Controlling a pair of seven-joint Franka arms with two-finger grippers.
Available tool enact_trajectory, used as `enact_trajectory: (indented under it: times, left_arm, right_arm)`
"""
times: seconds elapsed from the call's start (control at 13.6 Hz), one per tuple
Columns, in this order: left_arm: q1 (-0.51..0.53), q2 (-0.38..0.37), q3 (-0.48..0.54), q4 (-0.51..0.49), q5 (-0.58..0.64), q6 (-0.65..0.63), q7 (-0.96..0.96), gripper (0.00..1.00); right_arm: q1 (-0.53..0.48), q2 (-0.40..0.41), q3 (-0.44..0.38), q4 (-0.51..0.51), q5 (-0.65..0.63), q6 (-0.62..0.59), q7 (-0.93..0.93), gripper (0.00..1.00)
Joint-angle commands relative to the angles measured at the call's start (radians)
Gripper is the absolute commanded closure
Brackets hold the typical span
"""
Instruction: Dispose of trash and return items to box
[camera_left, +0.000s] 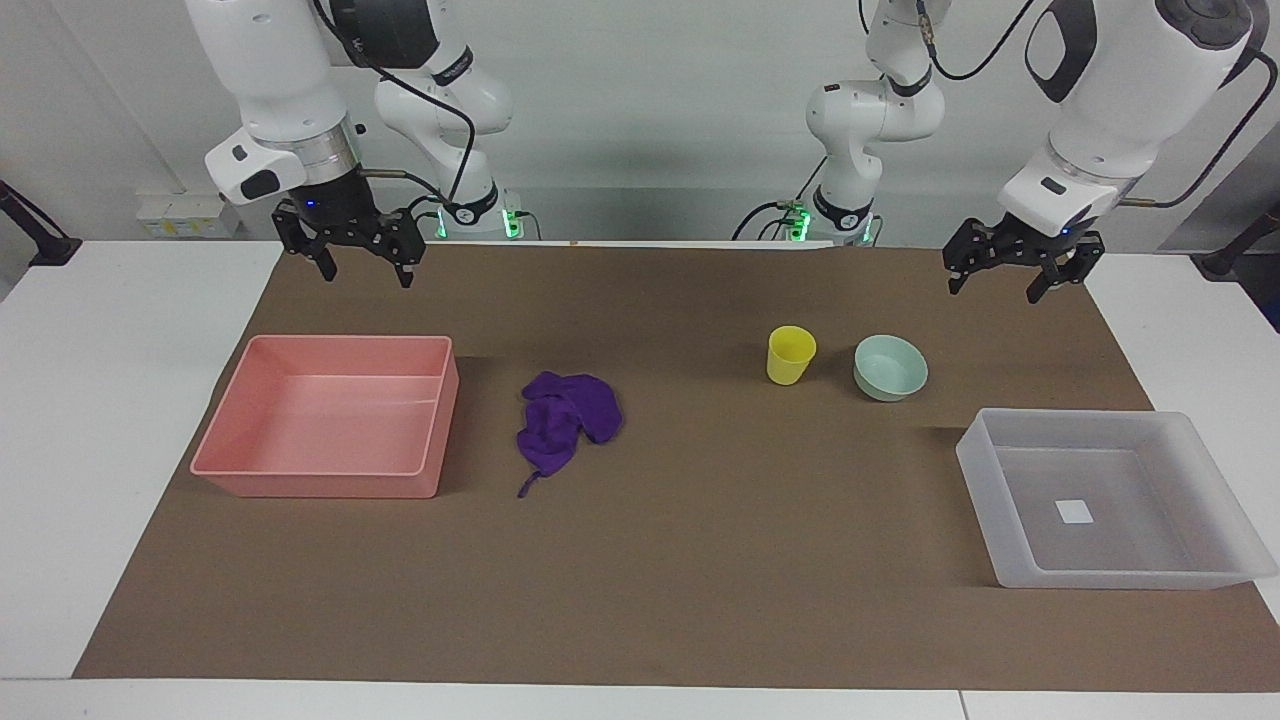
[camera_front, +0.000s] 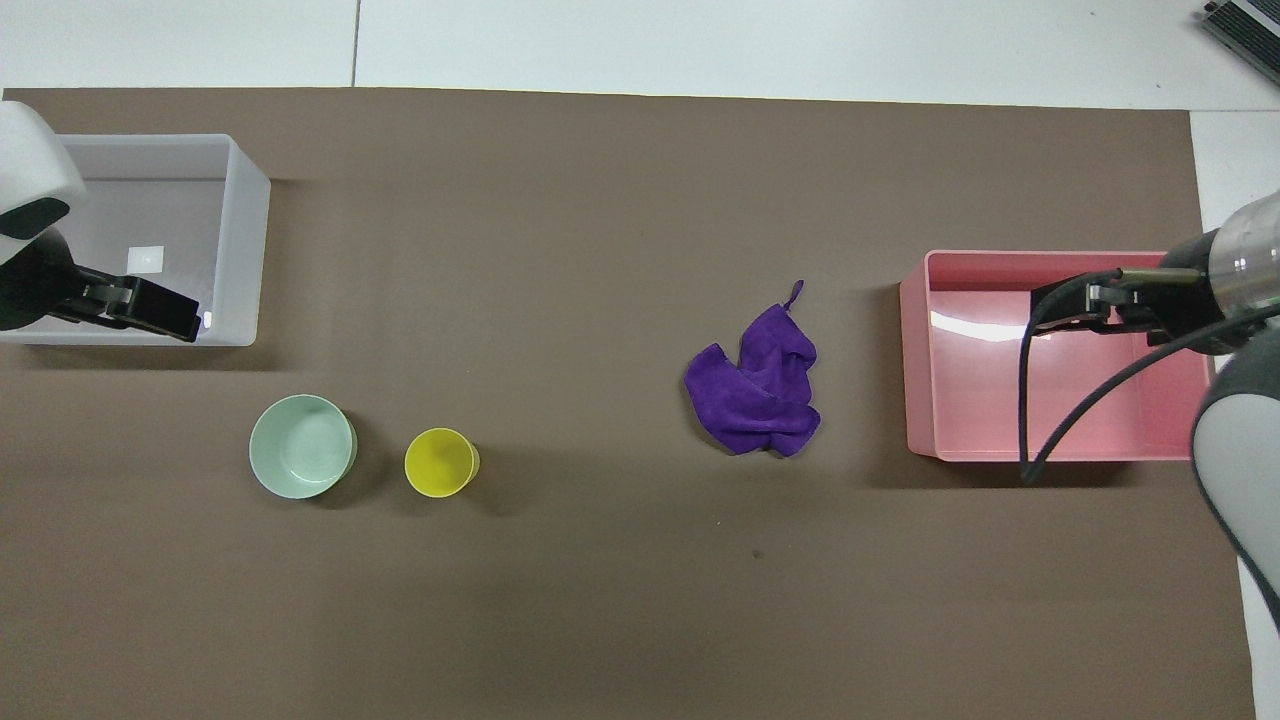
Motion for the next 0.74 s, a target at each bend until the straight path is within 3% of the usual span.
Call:
enact_trajectory:
  times: [0.0, 0.66]
  left_arm:
    - [0.005, 0.002, -0.006, 0.012, 0.022, -0.016, -0.012, 0.0]
    - [0.003, 0.009, -0.008, 0.006, 0.018, 0.004, -0.01, 0.0]
  right_arm:
    - [-0.009, -0.02, 0.003, -0.019, -0.001, 0.009, -0.023, 0.0]
    - [-0.014, -0.022, 0.0, -0.02, 0.017, 0.008, -0.031, 0.0]
